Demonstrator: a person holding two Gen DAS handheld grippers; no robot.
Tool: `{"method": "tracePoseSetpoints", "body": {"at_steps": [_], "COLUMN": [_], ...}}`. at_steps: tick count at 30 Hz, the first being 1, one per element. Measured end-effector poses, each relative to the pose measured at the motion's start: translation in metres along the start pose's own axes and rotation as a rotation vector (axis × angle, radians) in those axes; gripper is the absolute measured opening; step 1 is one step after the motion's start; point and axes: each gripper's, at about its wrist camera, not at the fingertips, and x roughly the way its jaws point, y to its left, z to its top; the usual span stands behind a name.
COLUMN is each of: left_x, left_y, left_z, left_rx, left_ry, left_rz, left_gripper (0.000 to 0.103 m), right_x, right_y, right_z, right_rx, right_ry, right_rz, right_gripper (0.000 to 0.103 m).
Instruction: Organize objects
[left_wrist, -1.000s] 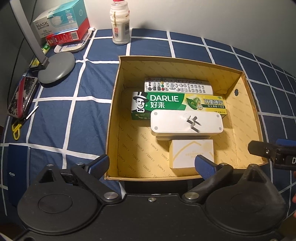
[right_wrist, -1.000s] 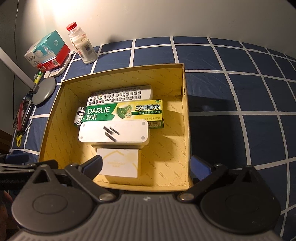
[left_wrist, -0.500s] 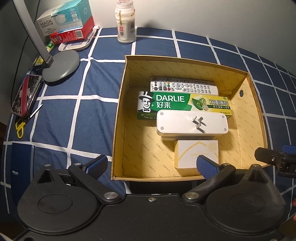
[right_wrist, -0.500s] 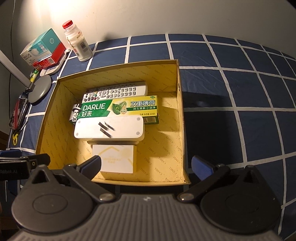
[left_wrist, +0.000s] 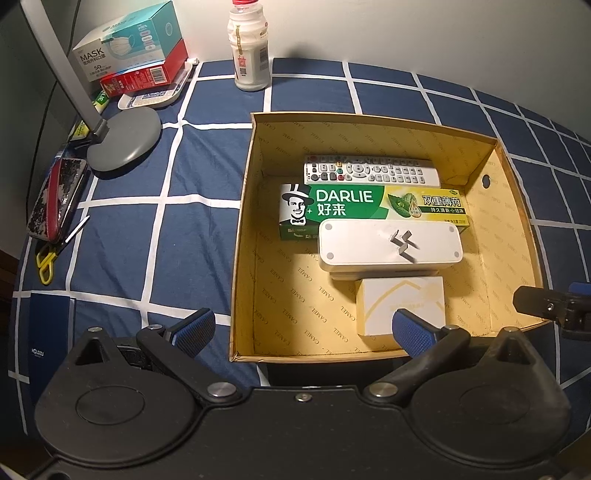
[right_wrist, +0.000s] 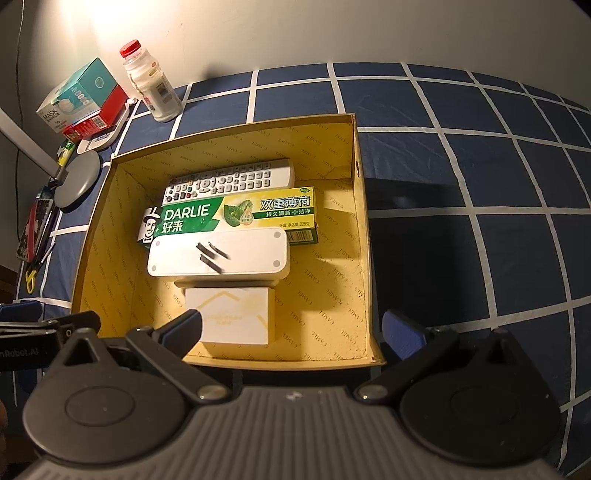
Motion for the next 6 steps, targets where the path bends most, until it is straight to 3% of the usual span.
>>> {"method": "tracePoseSetpoints", "body": {"at_steps": [6], "left_x": [0.0008], "left_y": [-0.0005], "left_z": [-0.0004], "left_rx": [0.008], "left_ry": [0.011], "left_rz": [0.011], "left_gripper": [0.103], "right_x": [0.0009], "right_y": [0.0006], "right_z": [-0.0006], "right_rx": [-0.002], "right_ry": [0.006], "right_rz": [-0.003], "right_gripper": [0.103]}}
